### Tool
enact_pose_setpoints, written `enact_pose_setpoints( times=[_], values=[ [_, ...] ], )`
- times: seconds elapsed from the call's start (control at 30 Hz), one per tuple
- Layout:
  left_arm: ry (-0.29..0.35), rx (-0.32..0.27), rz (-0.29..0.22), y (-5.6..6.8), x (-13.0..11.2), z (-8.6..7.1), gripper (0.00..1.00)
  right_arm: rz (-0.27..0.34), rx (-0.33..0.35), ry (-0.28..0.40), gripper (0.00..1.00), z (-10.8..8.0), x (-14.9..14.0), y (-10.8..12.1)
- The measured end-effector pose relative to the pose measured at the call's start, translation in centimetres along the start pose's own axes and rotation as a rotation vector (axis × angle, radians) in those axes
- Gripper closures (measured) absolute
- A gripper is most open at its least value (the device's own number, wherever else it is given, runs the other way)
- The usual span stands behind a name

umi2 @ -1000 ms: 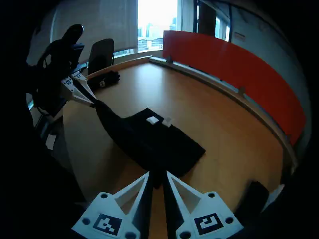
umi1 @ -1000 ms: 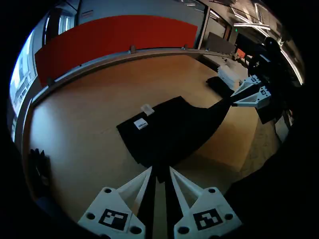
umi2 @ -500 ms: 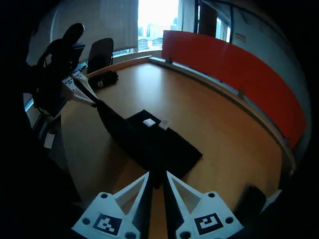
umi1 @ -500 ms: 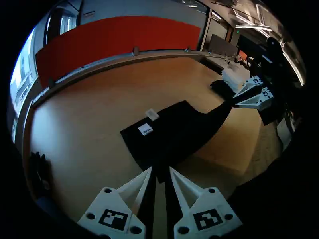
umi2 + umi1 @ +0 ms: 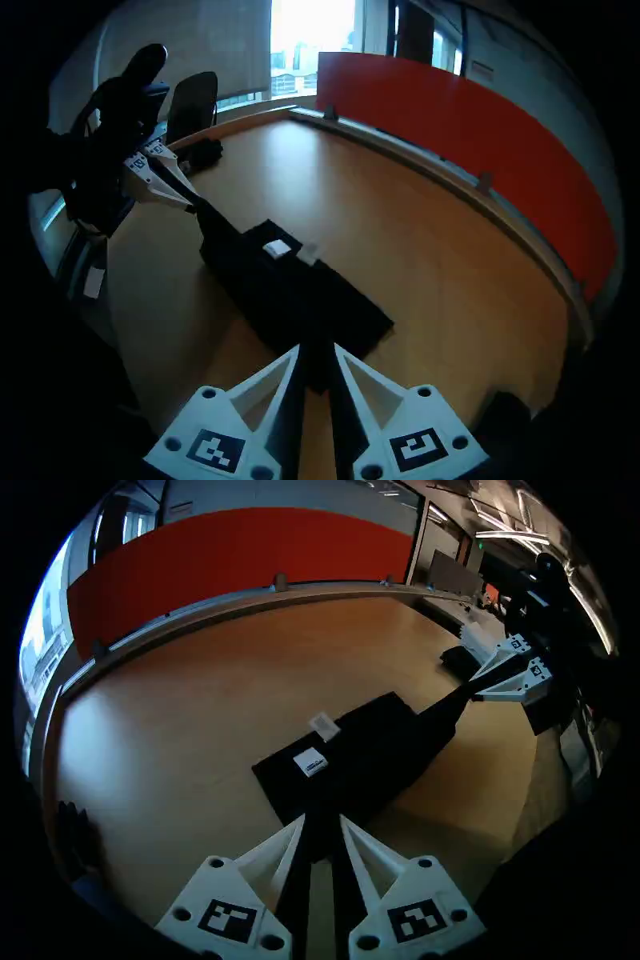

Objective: Fold towel

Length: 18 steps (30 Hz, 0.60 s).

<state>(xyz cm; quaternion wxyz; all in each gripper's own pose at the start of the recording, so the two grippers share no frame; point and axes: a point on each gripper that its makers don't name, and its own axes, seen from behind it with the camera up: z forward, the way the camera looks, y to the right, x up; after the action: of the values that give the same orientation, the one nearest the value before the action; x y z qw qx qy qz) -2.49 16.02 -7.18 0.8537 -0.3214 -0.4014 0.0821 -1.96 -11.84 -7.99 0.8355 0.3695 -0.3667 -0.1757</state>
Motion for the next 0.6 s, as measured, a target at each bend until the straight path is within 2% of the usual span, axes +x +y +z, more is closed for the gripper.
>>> enact_pose_setpoints(
  times=[0.17, 0.6],
  values=[
    [-0.015, 0.001, -0.001, -0.7, -0.2, 1.5, 0.86, 0.009, 0.003, -0.019, 0.84, 1.2, -0.6, 0.6],
    [-0.034, 0.001, 0.007, -1.4, -0.8, 3.9, 0.86, 0.04, 0.004, -0.055, 0.84, 3.4, -2.1, 1.7]
  ],
)
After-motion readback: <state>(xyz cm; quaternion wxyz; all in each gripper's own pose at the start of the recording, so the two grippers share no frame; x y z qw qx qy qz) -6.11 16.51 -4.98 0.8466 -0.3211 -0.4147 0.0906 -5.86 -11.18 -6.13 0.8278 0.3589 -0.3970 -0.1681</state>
